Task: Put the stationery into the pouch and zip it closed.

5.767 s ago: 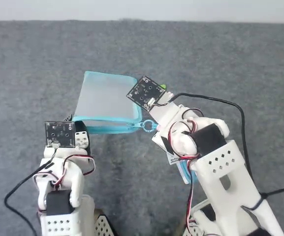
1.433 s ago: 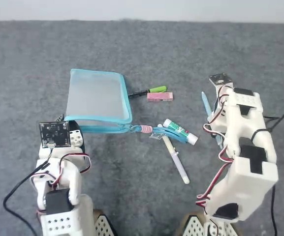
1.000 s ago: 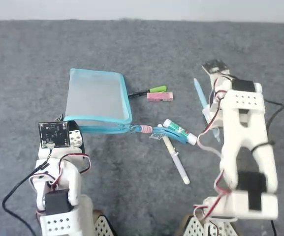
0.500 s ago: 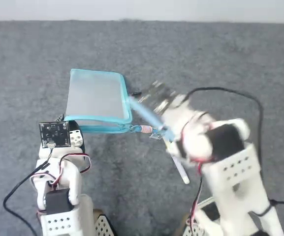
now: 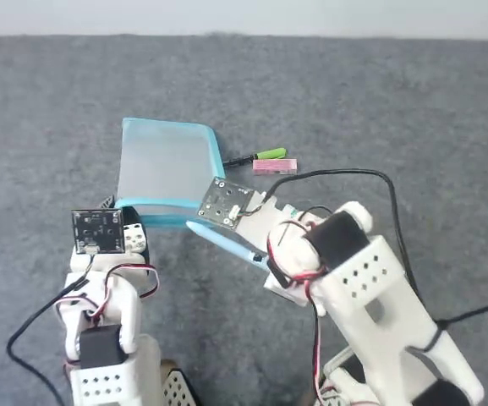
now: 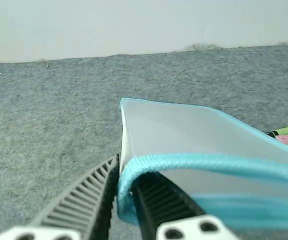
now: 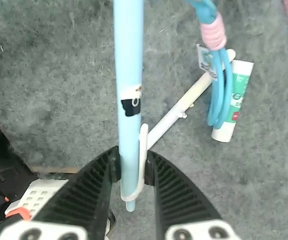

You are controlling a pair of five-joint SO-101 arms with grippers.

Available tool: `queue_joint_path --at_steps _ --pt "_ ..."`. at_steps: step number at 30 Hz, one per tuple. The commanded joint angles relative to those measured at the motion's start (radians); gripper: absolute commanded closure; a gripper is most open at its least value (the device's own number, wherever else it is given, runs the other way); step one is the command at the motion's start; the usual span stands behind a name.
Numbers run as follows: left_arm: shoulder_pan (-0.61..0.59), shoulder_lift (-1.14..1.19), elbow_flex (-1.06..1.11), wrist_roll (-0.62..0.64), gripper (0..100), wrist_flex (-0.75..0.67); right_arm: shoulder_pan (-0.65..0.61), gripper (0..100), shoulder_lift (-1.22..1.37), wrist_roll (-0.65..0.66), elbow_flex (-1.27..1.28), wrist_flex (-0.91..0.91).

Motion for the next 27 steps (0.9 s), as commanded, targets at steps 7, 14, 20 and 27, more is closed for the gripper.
queue_joint_path --at_steps 7,14,20,27 --pt "0.068 -0.025 -0.018 -0.003 99 0.0 -0.004 99.1 0.165 -0.091 -0.012 -0.147" --pt "0.15 -0.025 -0.013 -0.006 99 0.023 0.045 99.1 0.282 -0.164 -0.135 -0.142" --pt "0.265 -0.025 0.024 -0.037 99 0.021 0.125 99.1 0.39 -0.181 -0.285 -0.122" --pt "0.347 -0.025 0.053 -0.074 99 0.021 0.125 99.0 0.572 -0.235 -0.479 -0.122"
